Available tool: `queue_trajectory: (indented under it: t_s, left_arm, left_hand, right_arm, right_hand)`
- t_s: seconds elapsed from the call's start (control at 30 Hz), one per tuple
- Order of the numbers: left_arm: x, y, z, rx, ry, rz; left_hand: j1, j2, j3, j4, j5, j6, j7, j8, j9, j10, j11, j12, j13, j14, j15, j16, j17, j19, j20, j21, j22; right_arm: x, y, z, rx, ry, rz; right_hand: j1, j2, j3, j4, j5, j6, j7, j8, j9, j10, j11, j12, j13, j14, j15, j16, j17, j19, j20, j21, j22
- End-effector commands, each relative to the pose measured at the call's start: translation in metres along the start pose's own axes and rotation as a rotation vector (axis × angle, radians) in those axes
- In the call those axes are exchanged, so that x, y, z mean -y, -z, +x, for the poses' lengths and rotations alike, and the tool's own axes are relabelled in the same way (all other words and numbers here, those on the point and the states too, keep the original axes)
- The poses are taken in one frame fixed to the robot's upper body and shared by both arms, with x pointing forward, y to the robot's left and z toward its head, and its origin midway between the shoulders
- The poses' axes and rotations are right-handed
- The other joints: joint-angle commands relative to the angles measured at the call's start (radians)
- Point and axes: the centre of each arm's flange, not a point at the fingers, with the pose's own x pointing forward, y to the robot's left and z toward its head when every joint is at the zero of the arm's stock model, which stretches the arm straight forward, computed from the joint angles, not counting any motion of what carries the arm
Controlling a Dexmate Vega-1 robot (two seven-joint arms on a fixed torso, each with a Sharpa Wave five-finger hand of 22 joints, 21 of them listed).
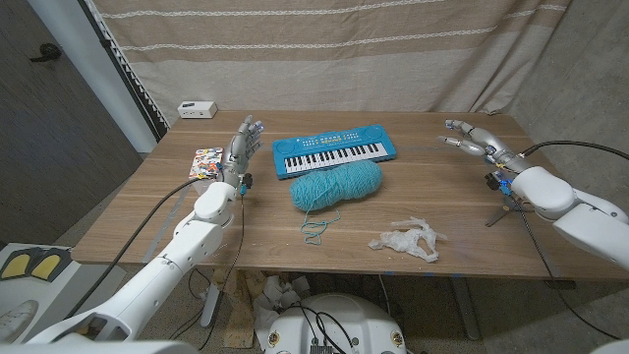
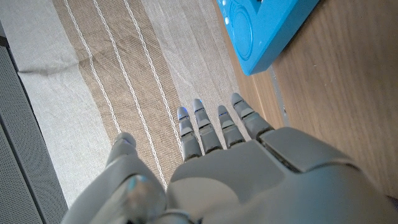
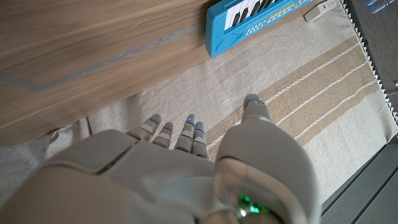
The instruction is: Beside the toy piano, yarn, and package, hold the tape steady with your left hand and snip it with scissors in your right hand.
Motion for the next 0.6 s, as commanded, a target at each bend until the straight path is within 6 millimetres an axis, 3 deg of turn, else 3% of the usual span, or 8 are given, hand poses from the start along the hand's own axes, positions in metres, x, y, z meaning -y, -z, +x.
queue_trajectory:
  t_s: [0.03,0.6]
  left_arm:
    - [-0.002,-0.004,-0.001,0.013,-0.006,0.002]
    - [-0.005,-0.008,0.002,0.011,-0.004,0.012]
  left_hand:
    - [-0.002,-0.009,0.003,0.003,0.005,0.005,0.000,-0.006,0.003,-0.002,0.007,-0.002,0.003,0.003,-0.055,-0.001,0.003,0.001,-0.002,0.002,0.004]
    - [-0.003,-0.010,0.004,0.004,0.005,0.012,0.000,-0.007,0.003,0.001,0.004,-0.004,0.003,-0.002,-0.054,-0.003,0.003,-0.010,0.004,-0.004,0.003]
  right_arm:
    - [0.009,-0.002,-0.013,-0.021,0.018,-0.078]
    - [0.013,0.001,-0.025,-0.052,0.016,-0.100]
  right_hand:
    - [0.017,0.000,0.010,-0.003,0.002,0.001,-0.007,0.000,0.003,-0.002,-0.011,0.002,0.003,0.006,-0.087,0.003,0.002,0.000,-0.002,0.004,0.003]
    - [0.039,-0.006,0.022,-0.012,0.001,0.007,-0.008,0.000,0.003,0.004,-0.012,0.002,0.003,0.009,-0.092,0.002,0.001,0.004,-0.006,0.005,0.003]
